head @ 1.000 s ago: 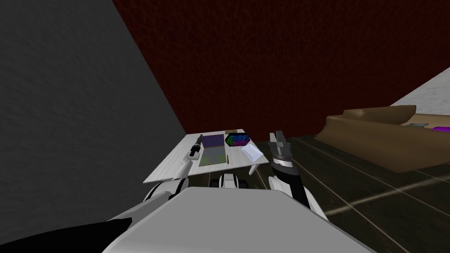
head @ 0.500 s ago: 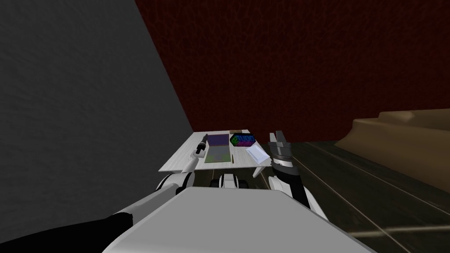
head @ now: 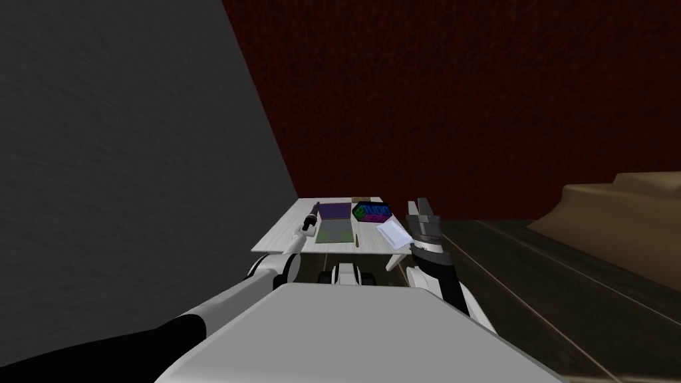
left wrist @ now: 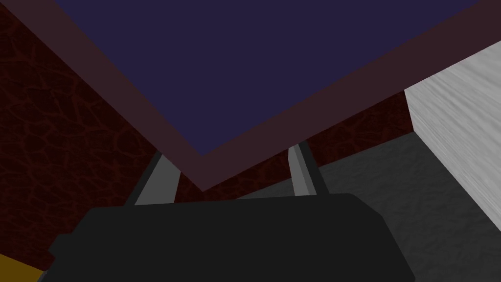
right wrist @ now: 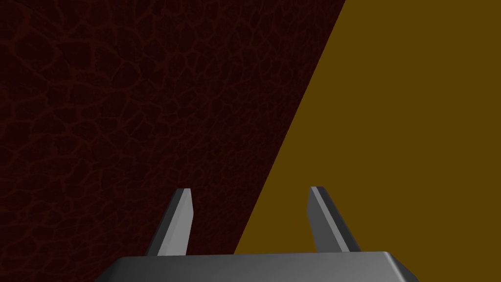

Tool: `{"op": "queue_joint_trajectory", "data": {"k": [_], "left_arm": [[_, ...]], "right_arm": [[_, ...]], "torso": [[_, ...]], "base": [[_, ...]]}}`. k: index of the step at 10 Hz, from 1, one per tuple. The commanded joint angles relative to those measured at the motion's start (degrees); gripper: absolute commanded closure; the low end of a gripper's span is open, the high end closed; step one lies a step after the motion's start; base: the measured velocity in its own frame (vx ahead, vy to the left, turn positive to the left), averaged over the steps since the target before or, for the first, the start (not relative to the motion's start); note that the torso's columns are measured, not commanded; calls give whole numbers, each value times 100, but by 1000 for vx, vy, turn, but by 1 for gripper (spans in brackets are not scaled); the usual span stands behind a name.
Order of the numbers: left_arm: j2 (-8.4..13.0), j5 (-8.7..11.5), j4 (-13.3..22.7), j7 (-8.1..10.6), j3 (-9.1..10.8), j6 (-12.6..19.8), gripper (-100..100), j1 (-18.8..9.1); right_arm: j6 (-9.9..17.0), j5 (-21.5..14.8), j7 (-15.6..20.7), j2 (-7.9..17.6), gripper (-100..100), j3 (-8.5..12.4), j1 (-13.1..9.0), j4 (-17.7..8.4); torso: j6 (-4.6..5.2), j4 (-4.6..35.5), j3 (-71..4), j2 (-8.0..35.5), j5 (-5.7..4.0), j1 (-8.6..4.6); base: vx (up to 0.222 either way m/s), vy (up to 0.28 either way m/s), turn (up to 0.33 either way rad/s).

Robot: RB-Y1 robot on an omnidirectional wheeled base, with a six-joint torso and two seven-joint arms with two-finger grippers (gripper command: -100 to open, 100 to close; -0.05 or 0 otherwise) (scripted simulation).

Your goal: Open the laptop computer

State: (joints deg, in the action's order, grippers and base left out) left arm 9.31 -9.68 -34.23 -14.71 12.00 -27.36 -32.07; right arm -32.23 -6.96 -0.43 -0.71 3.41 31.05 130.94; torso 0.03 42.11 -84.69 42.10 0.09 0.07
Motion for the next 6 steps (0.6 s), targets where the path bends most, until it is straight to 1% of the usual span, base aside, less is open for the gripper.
{"op": "queue_joint_trajectory", "data": {"k": [1, 2, 3, 4, 5, 6], "left_arm": [[-58, 16, 61, -51, -22, -13, 100, -89], [-136, 79, -186, -166, -311, -318, 100, 179], [-136, 79, -45, -166, -338, -353, 100, 150], [-136, 79, -111, -166, -338, -353, 100, 258], [-136, 79, -134, -166, -338, -353, 100, 281], [-208, 139, -356, -264, -601, -674, 100, 452]], "right_arm": [[0, 0, 0, 0, 0, 0, -1, 0], [0, 0, 0, 0, 0, 0, 0, 0], [0, 0, 0, 0, 0, 0, 2, 0], [0, 0, 0, 0, 0, 0, 1, 0], [0, 0, 0, 0, 0, 0, 0, 0], [0, 0, 0, 0, 0, 0, 0, 0]], "torso": [[7, -17, -9, -17, 4, 1], [2, -15, -17, -28, 2, 2], [-16, -15, -23, -40, 1, 12], [-5, -20, -28, -49, 6, 19], [3, -35, -30, -50, 12, 19], [3, -43, -23, -37, 14, 14]], "base": [[-13, 9, 0], [62, 18, 238], [112, 21, 136], [76, 15, -7], [27, 7, -15], [84, 8, 185]]}}
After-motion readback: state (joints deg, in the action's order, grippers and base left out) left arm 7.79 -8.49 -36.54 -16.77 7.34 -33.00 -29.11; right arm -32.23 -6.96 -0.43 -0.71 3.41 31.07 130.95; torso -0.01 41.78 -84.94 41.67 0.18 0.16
